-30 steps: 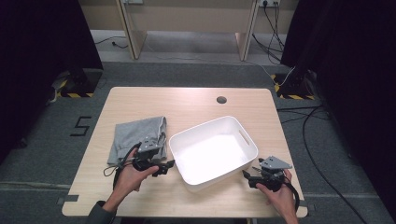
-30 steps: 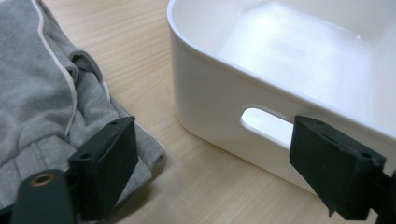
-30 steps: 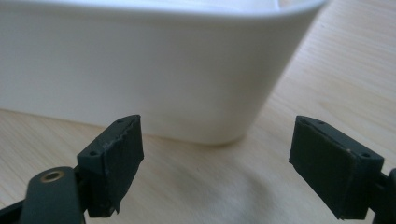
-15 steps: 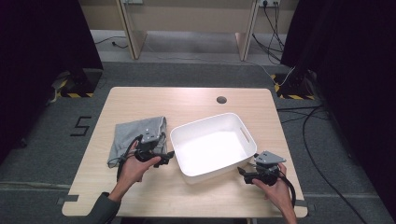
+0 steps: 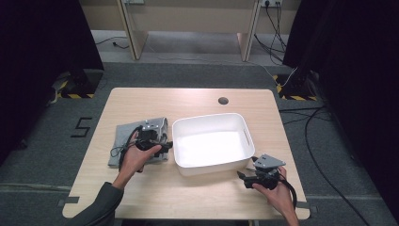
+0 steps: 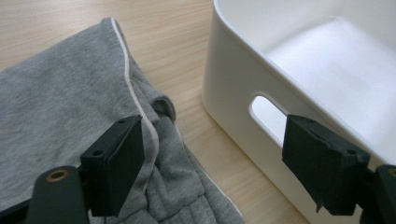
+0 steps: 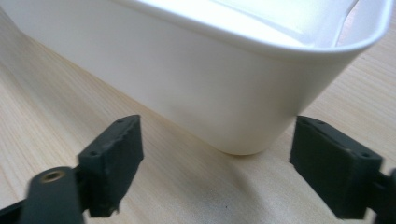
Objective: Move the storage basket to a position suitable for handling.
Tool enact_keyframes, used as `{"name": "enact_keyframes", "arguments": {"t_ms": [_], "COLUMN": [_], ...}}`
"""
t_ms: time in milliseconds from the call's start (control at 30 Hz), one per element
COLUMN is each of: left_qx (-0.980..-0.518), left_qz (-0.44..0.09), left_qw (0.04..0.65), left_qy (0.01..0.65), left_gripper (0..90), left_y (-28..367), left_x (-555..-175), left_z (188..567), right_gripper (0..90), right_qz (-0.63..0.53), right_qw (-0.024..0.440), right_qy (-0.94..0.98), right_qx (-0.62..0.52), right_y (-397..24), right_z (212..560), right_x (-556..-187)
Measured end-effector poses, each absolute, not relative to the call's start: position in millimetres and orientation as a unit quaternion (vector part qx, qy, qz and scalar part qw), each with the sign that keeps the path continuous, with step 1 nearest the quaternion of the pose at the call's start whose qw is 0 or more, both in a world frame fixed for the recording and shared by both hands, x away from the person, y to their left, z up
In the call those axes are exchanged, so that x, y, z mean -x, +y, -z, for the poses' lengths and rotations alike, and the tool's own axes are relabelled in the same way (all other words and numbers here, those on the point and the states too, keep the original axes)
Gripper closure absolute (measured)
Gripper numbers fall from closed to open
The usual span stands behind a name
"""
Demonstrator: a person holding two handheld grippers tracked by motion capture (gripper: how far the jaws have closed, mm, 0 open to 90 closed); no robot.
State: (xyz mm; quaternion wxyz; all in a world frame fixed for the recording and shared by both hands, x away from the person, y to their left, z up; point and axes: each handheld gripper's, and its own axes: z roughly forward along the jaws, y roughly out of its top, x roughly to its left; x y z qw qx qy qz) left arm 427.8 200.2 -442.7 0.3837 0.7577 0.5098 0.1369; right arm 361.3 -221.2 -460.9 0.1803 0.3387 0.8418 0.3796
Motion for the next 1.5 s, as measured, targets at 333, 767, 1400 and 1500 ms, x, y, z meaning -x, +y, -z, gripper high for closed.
{"name": "enact_keyframes", "arguments": {"t_ms": [333,767,1400,1500], "left_qx": [-0.781,-0.772,-0.759,-0.759], "left_qz": [-0.122,-0.139,-0.147,-0.150], "left_qw": [0.384,0.370,0.360,0.358], "left_qy": [0.478,0.498,0.522,0.522], "left_gripper": [18.2,20.0,24.4,25.2], "left_y": [195,195,203,204], "left_x": [-395,-419,-446,-447], "left_z": [443,443,442,442], "right_gripper": [20.2,18.2,19.5,19.4], "right_qz": [-0.393,-0.362,-0.334,-0.331], "right_qw": [0.181,0.202,0.224,0.223], "right_qy": [0.831,0.840,0.844,0.846], "right_qx": [-0.349,-0.349,-0.354,-0.353], "right_y": [-223,-212,-188,-186], "right_z": [459,458,455,455], "right_x": [-364,-372,-389,-392]}}
